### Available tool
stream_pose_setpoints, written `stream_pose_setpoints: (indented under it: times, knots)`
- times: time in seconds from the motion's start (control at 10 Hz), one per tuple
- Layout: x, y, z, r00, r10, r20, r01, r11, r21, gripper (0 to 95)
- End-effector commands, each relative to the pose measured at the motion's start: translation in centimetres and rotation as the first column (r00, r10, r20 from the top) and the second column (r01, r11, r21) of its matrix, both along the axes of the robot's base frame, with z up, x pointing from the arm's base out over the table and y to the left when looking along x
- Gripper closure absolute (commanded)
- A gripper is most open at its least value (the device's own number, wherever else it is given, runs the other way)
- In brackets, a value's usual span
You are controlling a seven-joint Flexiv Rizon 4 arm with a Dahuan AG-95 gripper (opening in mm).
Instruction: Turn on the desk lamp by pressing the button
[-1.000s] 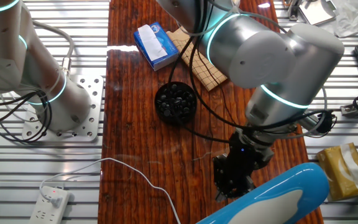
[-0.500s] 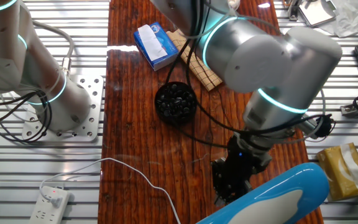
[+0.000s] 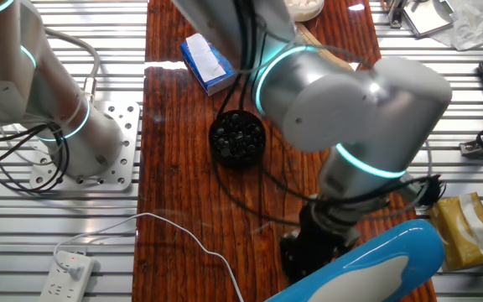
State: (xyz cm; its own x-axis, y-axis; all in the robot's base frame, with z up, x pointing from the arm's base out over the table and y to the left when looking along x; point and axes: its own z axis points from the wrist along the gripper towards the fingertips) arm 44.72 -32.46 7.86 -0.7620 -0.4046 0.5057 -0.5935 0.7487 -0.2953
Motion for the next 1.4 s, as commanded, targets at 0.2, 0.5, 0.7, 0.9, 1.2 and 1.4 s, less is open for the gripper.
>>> stream_pose_setpoints:
  times: [0.2,0.5,0.7,0.9,1.2,1.4]
  knots:
    - [-0.5,-1.7,-0.9,0.999,0.026,0.026,-0.026,1.0,0.012,95.0]
    - [-0.6,-2.9,-1.4,0.998,0.046,0.041,-0.047,0.999,0.014,95.0]
    - [-0.4,-3.2,-1.4,0.998,0.056,0.04,-0.056,0.998,0.005,95.0]
    - [0.0,-3.3,-1.3,0.998,0.058,0.041,-0.057,0.998,-0.02,95.0]
    - [0.3,-3.4,-1.3,0.997,0.061,0.044,-0.059,0.997,-0.044,95.0]
    - [0.5,-3.5,-1.5,0.997,0.064,0.048,-0.061,0.997,-0.054,95.0]
